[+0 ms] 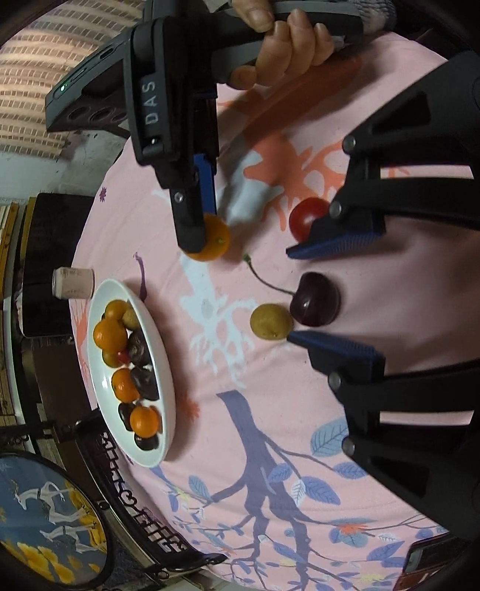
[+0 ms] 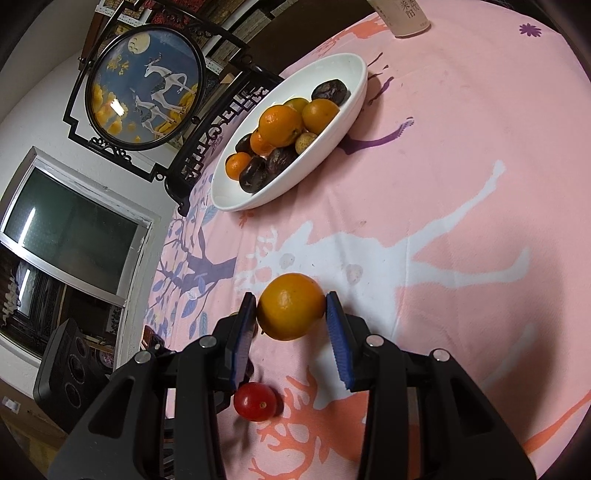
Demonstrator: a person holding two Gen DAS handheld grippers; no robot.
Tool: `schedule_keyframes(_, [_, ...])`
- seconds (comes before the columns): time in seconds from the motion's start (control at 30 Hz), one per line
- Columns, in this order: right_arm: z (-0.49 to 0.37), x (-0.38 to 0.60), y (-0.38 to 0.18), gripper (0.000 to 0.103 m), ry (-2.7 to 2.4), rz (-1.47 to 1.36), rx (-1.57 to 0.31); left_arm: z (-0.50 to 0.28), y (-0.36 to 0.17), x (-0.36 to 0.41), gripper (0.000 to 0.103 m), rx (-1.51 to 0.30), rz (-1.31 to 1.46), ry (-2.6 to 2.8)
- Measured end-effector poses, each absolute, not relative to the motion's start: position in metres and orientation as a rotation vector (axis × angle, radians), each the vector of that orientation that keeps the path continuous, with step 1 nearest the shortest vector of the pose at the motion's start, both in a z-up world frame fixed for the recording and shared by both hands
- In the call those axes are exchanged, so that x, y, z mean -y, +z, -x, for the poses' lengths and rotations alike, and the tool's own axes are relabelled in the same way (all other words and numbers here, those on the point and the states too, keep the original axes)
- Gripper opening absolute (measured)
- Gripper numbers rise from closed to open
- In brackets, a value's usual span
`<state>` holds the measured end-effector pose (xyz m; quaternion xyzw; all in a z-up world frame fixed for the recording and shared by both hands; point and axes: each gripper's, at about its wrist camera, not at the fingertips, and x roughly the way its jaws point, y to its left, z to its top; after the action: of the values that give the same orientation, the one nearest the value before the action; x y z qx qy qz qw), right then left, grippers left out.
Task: Organize fruits
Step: 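Grasp a dark red cherry with the left tool while the right tool grasps another orange, then carry the cherry and orange over the white plate and open both tools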
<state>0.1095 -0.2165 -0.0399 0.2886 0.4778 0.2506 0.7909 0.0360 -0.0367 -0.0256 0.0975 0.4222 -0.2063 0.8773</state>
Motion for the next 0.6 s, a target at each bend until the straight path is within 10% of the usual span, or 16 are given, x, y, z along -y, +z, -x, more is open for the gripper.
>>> schedule_keyframes(0.6, [-0.109,0.217,-0.039,0.039,0.514,-0.597,-1.004,-0.037,-0.011,0.021,0.031,-0.826,-0.163,-0.397])
